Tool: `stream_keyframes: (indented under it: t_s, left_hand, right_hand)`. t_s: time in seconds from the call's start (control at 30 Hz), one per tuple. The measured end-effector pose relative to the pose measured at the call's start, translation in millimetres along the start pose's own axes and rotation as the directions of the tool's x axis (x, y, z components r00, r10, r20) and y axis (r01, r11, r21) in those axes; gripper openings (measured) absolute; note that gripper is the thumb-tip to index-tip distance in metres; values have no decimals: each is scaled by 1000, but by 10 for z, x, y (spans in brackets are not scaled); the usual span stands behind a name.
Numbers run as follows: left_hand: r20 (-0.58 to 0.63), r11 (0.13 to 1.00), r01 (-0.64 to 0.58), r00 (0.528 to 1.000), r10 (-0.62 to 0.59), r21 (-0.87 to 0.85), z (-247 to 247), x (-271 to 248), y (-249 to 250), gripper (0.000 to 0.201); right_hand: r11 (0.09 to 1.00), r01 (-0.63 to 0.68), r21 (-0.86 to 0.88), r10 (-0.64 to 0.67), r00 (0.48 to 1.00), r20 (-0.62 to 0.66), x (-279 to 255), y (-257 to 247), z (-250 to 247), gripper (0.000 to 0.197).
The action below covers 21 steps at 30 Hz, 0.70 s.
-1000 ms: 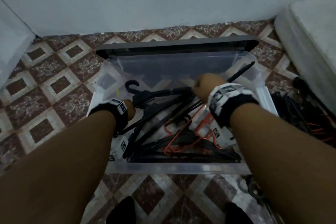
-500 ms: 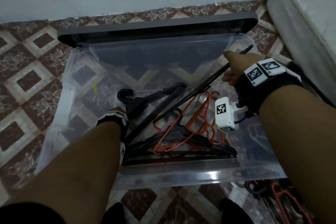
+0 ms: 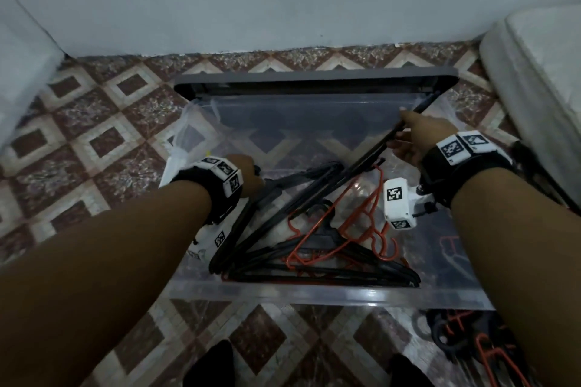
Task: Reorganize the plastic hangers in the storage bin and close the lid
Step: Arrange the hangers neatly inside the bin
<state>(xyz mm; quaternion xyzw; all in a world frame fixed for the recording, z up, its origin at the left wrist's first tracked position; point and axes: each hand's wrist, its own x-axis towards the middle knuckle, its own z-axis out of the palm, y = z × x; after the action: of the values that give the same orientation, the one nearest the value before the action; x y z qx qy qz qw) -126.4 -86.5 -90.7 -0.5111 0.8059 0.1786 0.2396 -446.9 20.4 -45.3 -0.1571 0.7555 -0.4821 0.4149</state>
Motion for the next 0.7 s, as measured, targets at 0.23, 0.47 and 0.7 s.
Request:
stream_keyframes:
  t_s: [0.23,0.47,0.7]
  left_hand:
    - [-146,993,-113,983,115,24,-641,-778,335,36]
    - [-240,982,-125,967,89,-141,-904,-1548,454,64]
    - [-261,827,-293,948,183,-481,-693,-1888,455,39]
  right_hand:
    - [919,318,-233,-306,948,87,-900,-832,84,31]
    - [901,419,114,-424,906,17,-1971,-1094,-178,21]
    - [852,328,408,-411,901,136,-2191,-975,-423,33]
